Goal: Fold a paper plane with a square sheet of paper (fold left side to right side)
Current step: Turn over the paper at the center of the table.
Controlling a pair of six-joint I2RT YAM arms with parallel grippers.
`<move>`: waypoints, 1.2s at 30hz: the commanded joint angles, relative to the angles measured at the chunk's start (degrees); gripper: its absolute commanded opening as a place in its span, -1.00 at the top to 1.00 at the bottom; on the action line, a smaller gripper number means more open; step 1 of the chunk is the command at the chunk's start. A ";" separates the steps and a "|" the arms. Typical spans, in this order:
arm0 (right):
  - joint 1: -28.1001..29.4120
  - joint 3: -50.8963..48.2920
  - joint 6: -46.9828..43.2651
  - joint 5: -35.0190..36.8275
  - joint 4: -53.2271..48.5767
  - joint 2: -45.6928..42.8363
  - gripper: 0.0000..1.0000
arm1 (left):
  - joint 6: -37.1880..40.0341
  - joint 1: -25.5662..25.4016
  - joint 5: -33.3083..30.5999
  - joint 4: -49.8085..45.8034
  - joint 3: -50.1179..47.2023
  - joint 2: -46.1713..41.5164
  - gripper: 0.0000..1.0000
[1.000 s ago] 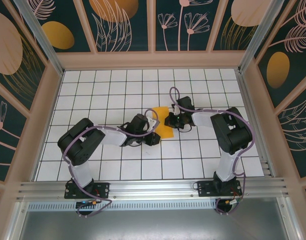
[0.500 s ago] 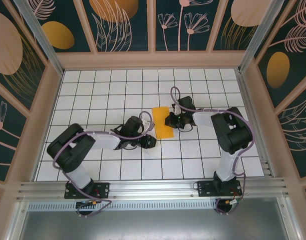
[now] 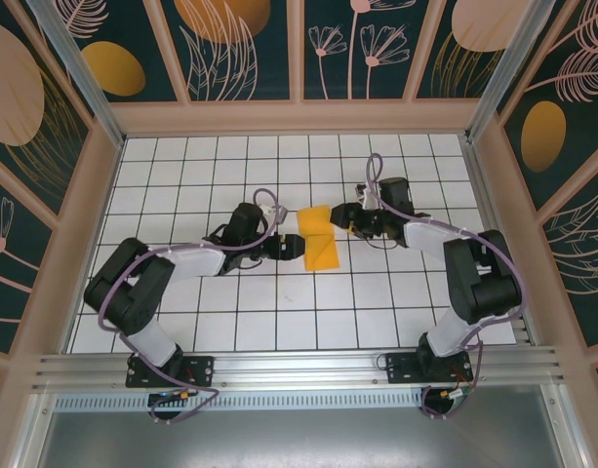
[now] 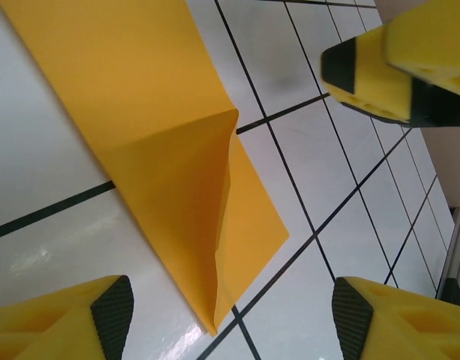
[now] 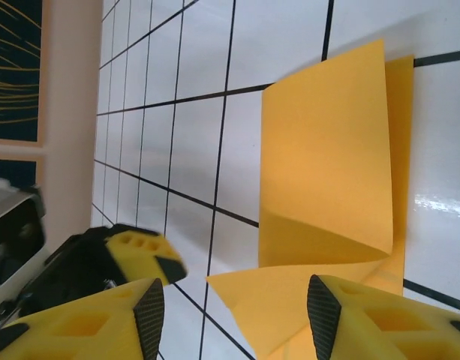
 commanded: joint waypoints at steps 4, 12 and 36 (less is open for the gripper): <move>-0.06 -5.53 -2.38 1.95 -3.45 -3.61 -0.13 | -0.59 -0.06 5.31 2.97 5.54 7.50 -0.28; 1.37 -8.30 -0.62 1.77 -0.87 -2.48 -0.13 | -0.69 0.01 3.12 1.90 8.47 10.50 0.50; 5.72 1.70 4.48 -1.27 7.65 13.27 -0.01 | -0.47 -0.02 -3.84 1.66 4.05 5.86 0.84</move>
